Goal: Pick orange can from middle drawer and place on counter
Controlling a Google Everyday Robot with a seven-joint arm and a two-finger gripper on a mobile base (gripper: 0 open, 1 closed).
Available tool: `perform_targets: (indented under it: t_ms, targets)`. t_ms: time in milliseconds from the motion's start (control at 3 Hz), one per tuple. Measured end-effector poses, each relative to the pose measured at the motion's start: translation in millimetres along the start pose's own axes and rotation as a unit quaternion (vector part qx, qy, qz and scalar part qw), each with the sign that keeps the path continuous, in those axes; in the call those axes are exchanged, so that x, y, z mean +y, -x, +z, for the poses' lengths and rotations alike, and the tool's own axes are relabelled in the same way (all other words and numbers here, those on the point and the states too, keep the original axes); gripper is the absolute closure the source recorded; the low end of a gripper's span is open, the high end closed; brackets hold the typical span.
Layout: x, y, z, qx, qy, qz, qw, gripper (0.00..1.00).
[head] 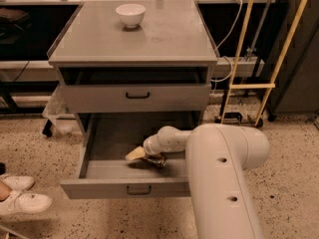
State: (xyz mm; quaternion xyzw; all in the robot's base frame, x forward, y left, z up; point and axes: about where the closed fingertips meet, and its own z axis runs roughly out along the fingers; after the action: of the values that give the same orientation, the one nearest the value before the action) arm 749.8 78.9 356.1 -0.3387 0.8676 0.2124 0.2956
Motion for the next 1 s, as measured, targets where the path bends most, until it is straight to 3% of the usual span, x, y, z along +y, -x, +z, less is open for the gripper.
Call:
perform_targets:
  t_ms: [333,667,1000]
  targets:
    - [0,0,0,0.000,0.000,0.000,1.0000,0.00]
    - [-3,1,-11,0.000,0.019,-0.016,0.9997,0.00]
    - [-7,-7,-4,0.017,0.012,-0.010,0.9997,0.00]
